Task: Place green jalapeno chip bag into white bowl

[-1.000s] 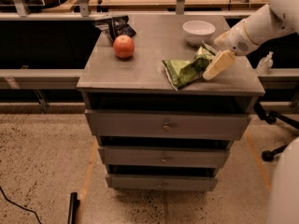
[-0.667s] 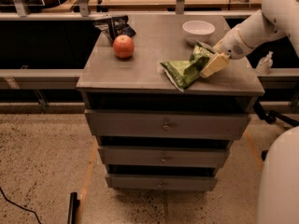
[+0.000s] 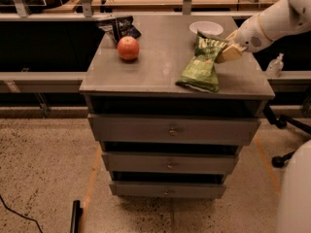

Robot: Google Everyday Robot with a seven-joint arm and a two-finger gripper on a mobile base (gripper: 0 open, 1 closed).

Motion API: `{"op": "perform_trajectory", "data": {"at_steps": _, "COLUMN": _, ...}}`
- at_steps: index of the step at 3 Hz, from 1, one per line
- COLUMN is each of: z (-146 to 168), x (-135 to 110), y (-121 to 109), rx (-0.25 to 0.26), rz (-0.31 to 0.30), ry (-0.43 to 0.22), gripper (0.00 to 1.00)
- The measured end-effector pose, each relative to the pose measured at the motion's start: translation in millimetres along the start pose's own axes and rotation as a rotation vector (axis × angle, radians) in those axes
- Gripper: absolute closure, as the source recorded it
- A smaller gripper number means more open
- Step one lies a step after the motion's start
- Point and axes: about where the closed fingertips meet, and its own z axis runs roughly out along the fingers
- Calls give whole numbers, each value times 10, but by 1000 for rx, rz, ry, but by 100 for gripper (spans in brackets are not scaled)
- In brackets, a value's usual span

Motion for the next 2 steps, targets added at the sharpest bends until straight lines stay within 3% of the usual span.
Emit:
{"op": "perform_trajectory", "data": {"at_steps": 1, "z": -730, "x": -334, "y": -117, "rx": 154, "rz": 1, "ry": -121, "gripper": 100}}
{"op": "perform_trajectory", "data": {"at_steps": 2, "z": -617, "x": -313, "y": -104, "rx": 134, "rz": 0, "ry": -112, "gripper": 100}}
